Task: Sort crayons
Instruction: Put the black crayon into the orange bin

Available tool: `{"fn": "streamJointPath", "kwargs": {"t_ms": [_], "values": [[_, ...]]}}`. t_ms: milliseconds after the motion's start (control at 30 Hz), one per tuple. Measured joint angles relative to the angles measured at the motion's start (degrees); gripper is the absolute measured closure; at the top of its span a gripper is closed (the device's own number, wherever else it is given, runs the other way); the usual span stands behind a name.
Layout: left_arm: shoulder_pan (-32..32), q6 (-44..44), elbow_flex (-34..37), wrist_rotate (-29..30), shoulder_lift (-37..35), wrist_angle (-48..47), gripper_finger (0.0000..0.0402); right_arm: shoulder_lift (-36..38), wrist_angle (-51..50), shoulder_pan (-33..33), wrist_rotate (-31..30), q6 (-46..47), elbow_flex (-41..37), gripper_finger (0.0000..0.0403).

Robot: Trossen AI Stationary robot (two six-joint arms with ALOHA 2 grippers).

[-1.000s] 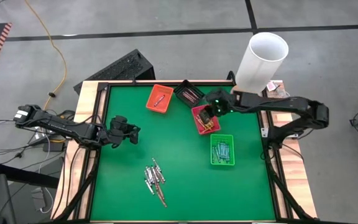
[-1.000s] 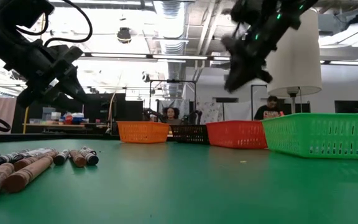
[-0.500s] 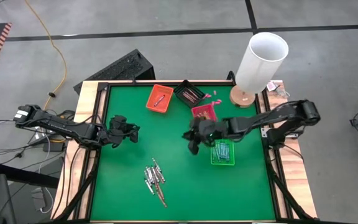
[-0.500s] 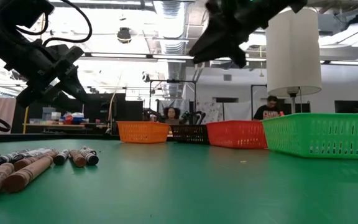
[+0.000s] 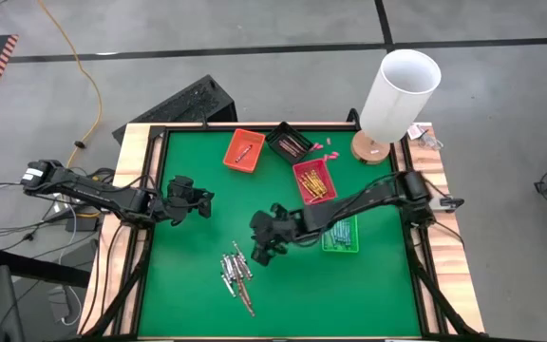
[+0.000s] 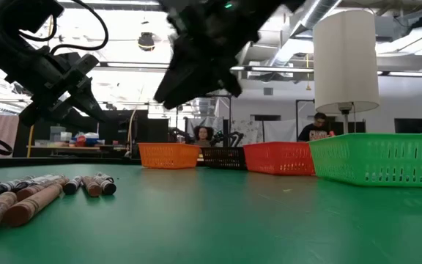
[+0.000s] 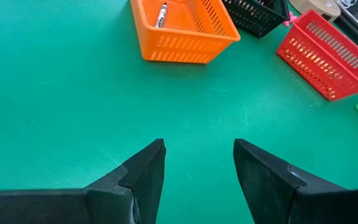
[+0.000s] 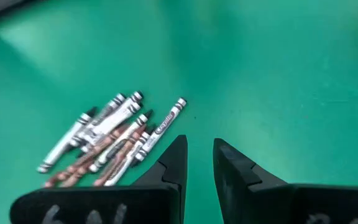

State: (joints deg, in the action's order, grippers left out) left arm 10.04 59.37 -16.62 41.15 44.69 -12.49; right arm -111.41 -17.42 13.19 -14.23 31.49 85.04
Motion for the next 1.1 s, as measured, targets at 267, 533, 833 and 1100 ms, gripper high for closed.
{"fn": "streamJointPath", "kwargs": {"t_ms": [267,533,833,1100], "values": [[0.0,0.0,0.0,0.0,0.0,-0.01,0.0221,-10.78,-9.59,0.69,-2.41,0.2,13.95,0.0326],[0.0,-0.15,0.0,0.11,0.0,-0.02,0.0221,-16.52,-10.65,0.75,-3.09,0.67,19.63,0.0326],[0.0,-0.13,0.0,0.2,0.02,-0.02,0.0221,-17.36,-8.9,1.56,-5.72,1.61,20.01,0.0326],[0.0,-0.02,0.0,0.22,0.01,0.0,0.0221,-17.38,-7.65,1.59,-7.35,1.5,18.98,0.0326]]}}
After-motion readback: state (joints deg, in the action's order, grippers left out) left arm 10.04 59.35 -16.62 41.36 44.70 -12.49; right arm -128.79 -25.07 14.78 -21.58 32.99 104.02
